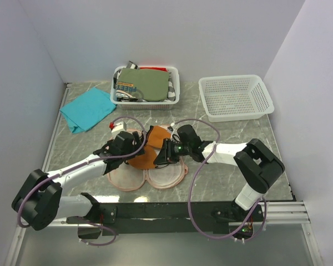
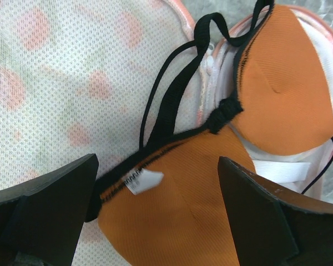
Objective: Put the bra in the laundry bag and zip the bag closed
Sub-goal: Adjust the bra in the laundry bag.
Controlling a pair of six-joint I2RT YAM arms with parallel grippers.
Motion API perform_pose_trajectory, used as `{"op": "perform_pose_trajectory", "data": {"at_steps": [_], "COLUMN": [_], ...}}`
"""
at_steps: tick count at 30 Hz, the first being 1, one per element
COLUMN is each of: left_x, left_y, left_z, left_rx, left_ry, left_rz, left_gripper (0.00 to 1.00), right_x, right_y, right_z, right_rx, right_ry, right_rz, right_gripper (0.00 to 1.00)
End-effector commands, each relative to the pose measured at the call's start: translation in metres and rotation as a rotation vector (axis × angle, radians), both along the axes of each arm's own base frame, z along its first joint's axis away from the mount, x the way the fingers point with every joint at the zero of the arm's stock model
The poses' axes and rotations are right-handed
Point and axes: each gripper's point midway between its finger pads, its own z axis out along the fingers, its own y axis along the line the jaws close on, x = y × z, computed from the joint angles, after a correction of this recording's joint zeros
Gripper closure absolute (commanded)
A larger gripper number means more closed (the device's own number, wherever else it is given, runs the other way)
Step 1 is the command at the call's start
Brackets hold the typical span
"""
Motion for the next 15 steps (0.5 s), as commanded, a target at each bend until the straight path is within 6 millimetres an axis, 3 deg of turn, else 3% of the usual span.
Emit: {"op": "perform_pose_trajectory", "data": {"at_steps": [1, 3, 7, 15], "left_x": [0.002, 0.001, 0.001, 0.003], "left_y": [-0.006, -0.005, -0.006, -0.002], "left_z": [0.012, 0.011, 0.011, 0.022], "left_rx": [-0.045, -0.043, -0.044, -0.035], "left_ry": [-0.032, -0.031, -0.028, -0.049], "left_rz": [-0.002, -0.003, -0.005, 0.005], "left_gripper": [0.04, 0.04, 0.04, 0.04], "right_x": [0.016, 0.015, 0.014, 0.010], "right_y": [0.013, 0.014, 0.014, 0.008], "right_z": [0.015, 0.014, 0.012, 0.029], "right_rx": [0.031, 0.032, 0.028, 0.033], "right_ry": [-0.061, -0.060, -0.057, -0.093], "right_rz": [-0.008, -0.003, 0.000, 0.016], "right_gripper": [0.68, 0.82, 0.94, 0.97]}}
